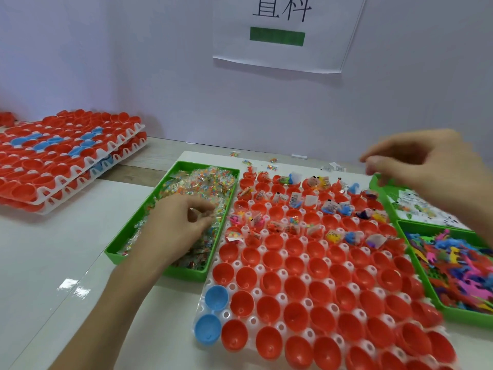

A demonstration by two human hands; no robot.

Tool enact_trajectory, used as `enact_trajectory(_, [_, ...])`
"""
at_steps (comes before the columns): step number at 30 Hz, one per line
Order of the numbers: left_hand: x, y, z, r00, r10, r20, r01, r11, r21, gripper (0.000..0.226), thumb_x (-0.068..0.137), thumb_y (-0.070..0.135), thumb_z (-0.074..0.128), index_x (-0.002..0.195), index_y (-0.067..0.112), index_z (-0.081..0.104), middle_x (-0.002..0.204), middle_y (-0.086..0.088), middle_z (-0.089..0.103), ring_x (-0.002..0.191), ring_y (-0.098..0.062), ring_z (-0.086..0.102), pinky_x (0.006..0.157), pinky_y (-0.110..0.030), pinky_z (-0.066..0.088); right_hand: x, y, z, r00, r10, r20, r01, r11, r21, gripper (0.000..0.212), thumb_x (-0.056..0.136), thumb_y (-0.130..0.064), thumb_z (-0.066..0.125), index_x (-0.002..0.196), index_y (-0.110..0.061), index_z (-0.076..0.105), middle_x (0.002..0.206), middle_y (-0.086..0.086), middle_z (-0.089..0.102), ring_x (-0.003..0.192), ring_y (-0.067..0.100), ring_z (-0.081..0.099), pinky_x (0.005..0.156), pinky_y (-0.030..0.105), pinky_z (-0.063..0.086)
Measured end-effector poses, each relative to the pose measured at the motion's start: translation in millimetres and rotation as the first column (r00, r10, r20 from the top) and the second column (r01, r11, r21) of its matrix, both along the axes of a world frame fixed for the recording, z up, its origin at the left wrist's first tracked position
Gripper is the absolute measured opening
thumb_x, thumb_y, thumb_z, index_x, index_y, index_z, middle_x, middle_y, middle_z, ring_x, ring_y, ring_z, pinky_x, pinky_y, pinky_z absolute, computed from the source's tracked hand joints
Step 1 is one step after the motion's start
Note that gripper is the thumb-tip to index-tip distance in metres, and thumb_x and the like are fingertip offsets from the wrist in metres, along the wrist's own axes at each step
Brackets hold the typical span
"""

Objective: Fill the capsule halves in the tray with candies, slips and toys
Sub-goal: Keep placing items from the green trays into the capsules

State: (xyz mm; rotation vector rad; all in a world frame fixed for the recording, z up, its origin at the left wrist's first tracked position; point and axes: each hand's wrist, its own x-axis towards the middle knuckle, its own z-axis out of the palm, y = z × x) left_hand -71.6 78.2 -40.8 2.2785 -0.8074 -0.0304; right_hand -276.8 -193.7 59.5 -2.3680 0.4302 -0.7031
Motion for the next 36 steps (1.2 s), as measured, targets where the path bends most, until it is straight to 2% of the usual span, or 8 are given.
enact_trajectory(3, [-1,-4,-1,0.998,0.008,0.056,-0.01,0.999,0.035,0.018,0.086,0.019,0.078,0.102,0.027,0.078,0.089,0.013,0.07,0.078,0.004,0.055,0.064,-0.011,0.037,-32,-46,-2,0.988,-0.149,0.031,0.148,0.987,0.057,0.021,0.092,-0.017,0.069,0.085,-0.035,0.077,0.079,-0.004,0.076,0.06,0.008,0.066,0.054,0.013,0.05])
enact_trajectory(8, [2,-1,-4,0.993,0.062,0.1,-0.059,0.998,-0.029,0.016,0.081,0.016,0.082,0.077,0.029,0.075,0.073,0.014,0.069,0.066,-0.003,0.062,0.057,-0.016,0.04,-56,-101,-29,0.931,-0.348,-0.114,0.359,0.928,0.096,0.016,0.091,-0.017,0.071,0.079,-0.026,0.076,0.073,-0.005,0.075,0.058,0.004,0.066,0.063,0.03,0.047])
enact_trajectory(12, [11,4,-10,0.987,0.107,0.122,-0.096,0.991,-0.094,0.024,0.08,0.02,0.082,0.07,0.038,0.071,0.067,0.023,0.067,0.071,0.009,0.062,0.054,-0.003,0.042,-57,-130,-60,0.829,-0.438,-0.348,0.438,0.895,-0.083,0.009,0.092,-0.021,0.07,0.091,-0.027,0.077,0.096,-0.003,0.075,0.083,0.014,0.064,0.074,0.031,0.044])
enact_trajectory(18, [30,15,-20,0.99,0.131,0.049,-0.115,0.964,-0.24,0.009,0.083,0.047,0.075,0.091,0.049,0.072,0.079,0.024,0.071,0.069,-0.004,0.067,0.057,-0.029,0.053,-53,-145,-93,0.723,-0.47,-0.506,0.463,0.874,-0.15,0.029,0.089,-0.013,0.071,0.118,-0.014,0.073,0.111,0.009,0.069,0.099,0.025,0.063,0.089,0.034,0.046])
enact_trajectory(22, [31,18,-20,0.995,0.095,-0.031,-0.1,0.934,-0.344,0.049,0.071,0.08,0.064,0.1,0.041,0.075,0.087,0.017,0.075,0.081,-0.01,0.072,0.07,-0.034,0.057,-52,-146,-95,0.732,-0.5,-0.464,0.498,0.856,-0.138,0.026,0.083,-0.01,0.079,0.108,-0.014,0.075,0.089,0.001,0.065,0.079,0.016,0.059,0.078,0.027,0.04])
enact_trajectory(30, [21,8,-23,1.0,0.01,-0.014,-0.015,0.921,-0.388,0.047,0.074,0.078,0.065,0.101,0.04,0.074,0.091,0.016,0.075,0.085,-0.009,0.072,0.078,-0.037,0.057,-61,-146,-82,0.806,-0.528,-0.266,0.542,0.84,-0.026,0.019,0.088,-0.018,0.075,0.107,-0.019,0.075,0.106,0.005,0.073,0.091,0.019,0.064,0.083,0.03,0.043])
enact_trajectory(34, [15,3,-23,0.999,-0.031,-0.03,0.016,0.906,-0.423,0.049,0.071,0.079,0.067,0.099,0.04,0.075,0.09,0.016,0.075,0.085,-0.011,0.073,0.076,-0.037,0.058,-71,-153,-85,0.658,-0.57,-0.491,0.579,0.801,-0.154,0.041,0.087,-0.017,0.075,0.126,-0.01,0.066,0.137,0.016,0.06,0.122,0.032,0.057,0.103,0.039,0.042])
enact_trajectory(36, [12,1,-22,0.996,-0.069,-0.055,0.038,0.901,-0.432,0.053,0.068,0.079,0.069,0.1,0.038,0.075,0.091,0.014,0.076,0.084,-0.01,0.074,0.073,-0.035,0.059,-74,-155,-87,0.628,-0.568,-0.532,0.606,0.786,-0.124,0.031,0.086,-0.016,0.077,0.116,-0.009,0.07,0.134,0.017,0.061,0.117,0.033,0.058,0.101,0.039,0.043])
